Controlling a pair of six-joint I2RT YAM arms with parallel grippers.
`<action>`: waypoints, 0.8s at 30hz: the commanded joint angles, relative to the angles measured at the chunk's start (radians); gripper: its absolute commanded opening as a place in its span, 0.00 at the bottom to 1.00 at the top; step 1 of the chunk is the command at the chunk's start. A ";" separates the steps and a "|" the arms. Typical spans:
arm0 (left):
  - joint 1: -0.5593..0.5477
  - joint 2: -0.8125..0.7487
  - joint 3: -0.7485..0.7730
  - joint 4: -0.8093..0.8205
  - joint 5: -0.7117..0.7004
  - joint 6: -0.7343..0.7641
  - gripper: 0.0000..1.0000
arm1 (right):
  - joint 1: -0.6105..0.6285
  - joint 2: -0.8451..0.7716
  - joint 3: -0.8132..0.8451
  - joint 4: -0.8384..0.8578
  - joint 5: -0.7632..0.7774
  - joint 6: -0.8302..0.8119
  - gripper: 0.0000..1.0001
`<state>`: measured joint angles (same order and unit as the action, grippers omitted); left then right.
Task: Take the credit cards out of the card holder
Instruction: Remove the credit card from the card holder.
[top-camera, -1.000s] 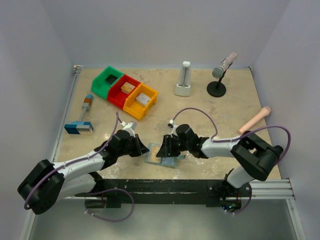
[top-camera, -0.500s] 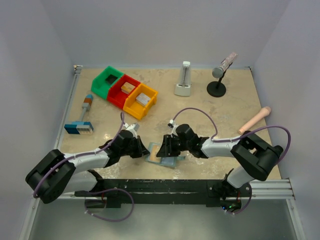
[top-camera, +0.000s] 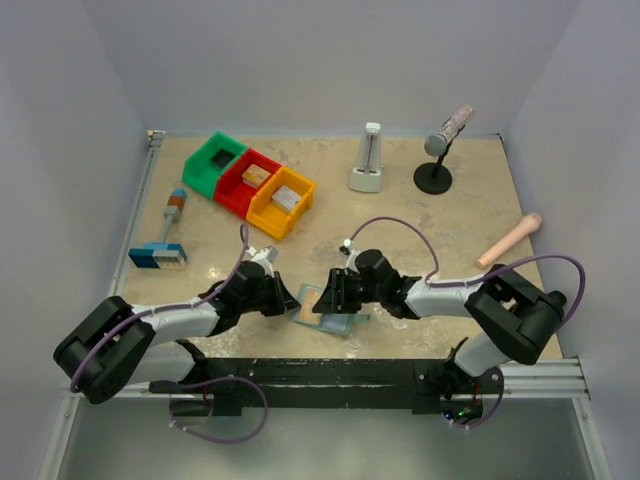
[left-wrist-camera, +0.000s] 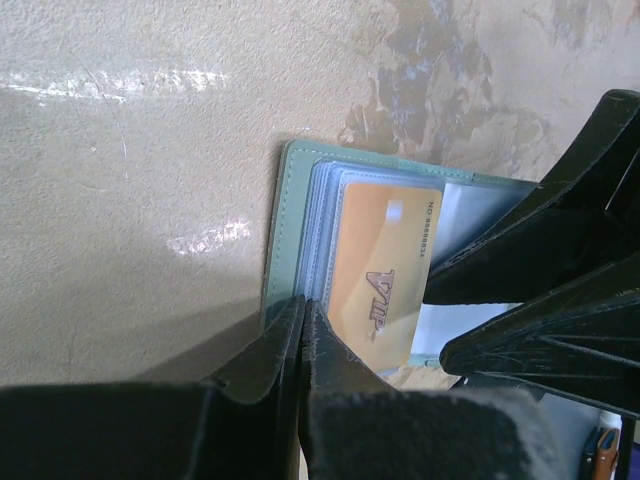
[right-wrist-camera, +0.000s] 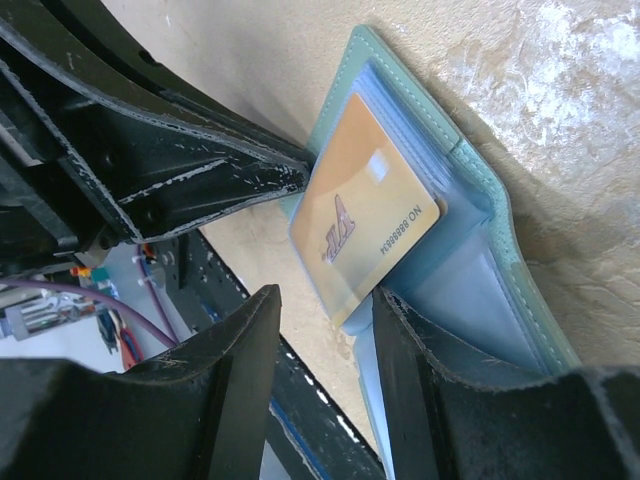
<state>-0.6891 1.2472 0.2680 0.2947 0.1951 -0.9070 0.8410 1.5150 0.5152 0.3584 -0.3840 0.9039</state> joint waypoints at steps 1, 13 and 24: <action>-0.003 0.006 -0.029 0.046 0.017 -0.018 0.03 | -0.003 -0.033 -0.027 0.155 0.013 0.079 0.47; -0.004 -0.006 -0.049 0.063 0.017 -0.030 0.02 | -0.011 -0.027 -0.067 0.232 0.060 0.159 0.47; -0.004 0.034 -0.061 0.121 0.046 -0.044 0.02 | -0.014 -0.004 -0.069 0.275 0.059 0.176 0.47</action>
<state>-0.6891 1.2533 0.2237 0.3801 0.2066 -0.9360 0.8268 1.5101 0.4366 0.5335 -0.3305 1.0584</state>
